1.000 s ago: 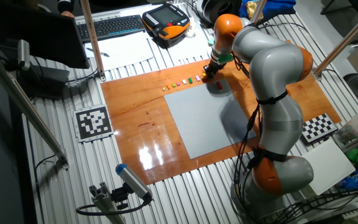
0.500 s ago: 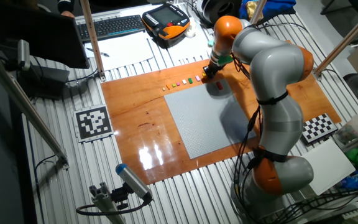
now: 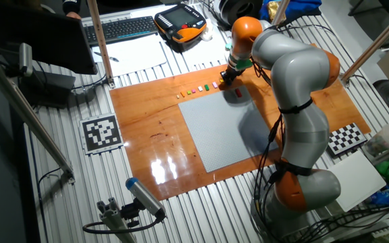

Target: Stack small Lego blocks randomly, one at a time

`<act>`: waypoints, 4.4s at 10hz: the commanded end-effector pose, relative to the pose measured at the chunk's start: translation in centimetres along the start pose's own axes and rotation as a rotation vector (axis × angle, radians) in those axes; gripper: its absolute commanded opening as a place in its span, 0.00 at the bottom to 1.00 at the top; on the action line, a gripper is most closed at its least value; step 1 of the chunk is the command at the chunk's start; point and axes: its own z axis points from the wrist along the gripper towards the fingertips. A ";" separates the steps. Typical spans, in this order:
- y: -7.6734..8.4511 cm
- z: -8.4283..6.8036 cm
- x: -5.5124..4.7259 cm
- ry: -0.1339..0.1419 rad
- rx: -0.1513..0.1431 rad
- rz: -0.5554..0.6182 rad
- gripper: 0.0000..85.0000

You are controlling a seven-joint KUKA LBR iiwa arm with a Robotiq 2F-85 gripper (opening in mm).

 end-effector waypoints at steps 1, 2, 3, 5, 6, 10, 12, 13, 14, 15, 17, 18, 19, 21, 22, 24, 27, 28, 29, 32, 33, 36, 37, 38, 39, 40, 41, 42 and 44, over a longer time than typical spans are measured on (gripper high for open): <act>-0.1 0.1 0.0 -0.002 0.000 0.000 0.40; -0.1 0.1 0.0 -0.003 0.002 -0.001 0.40; -0.2 0.2 0.0 -0.003 -0.003 -0.003 0.40; -0.1 0.2 0.1 0.001 -0.009 -0.005 0.20; -0.1 0.2 0.1 0.001 -0.009 -0.007 0.20; 0.2 -1.1 -0.2 0.012 -0.016 -0.017 0.00; -0.3 -3.4 0.3 0.012 -0.030 -0.041 0.00; -0.5 -4.4 1.1 0.011 -0.047 -0.037 0.00; -0.3 -5.4 2.1 0.004 -0.037 -0.033 0.00; 0.1 -6.2 3.2 0.001 -0.014 -0.024 0.00; 0.5 -6.3 5.5 -0.005 0.020 -0.019 0.00; 0.2 -5.8 6.2 -0.008 0.022 -0.021 0.00; -0.3 -5.2 6.7 -0.008 0.022 -0.029 0.00; -1.2 -4.5 7.3 0.000 0.024 -0.035 0.00; -1.3 -3.9 7.4 0.001 0.024 -0.029 0.00; -1.3 -2.5 7.9 -0.003 0.040 -0.019 0.00; -1.4 -1.9 8.8 0.000 0.038 -0.013 0.00; -1.5 -1.7 9.0 0.000 0.037 -0.010 0.00; -1.5 -1.7 9.0 0.001 0.037 -0.010 0.00; -1.7 -1.7 9.0 0.001 0.038 -0.008 0.00; -1.7 -1.7 8.9 0.001 0.038 -0.008 0.00; -2.0 -1.6 8.7 0.003 0.031 -0.012 0.00; -1.9 -1.3 8.8 -0.002 0.029 -0.011 0.00; -1.9 -1.2 8.7 -0.002 0.026 -0.009 0.00; -1.9 -1.1 8.7 -0.002 0.026 -0.009 0.00; -2.0 -1.0 8.7 -0.002 0.026 -0.008 0.00; -2.0 -1.0 8.8 -0.002 0.026 -0.006 0.00; -2.0 -1.0 8.8 -0.001 0.024 -0.001 0.00; -2.0 -1.0 8.8 0.001 0.024 0.013 0.00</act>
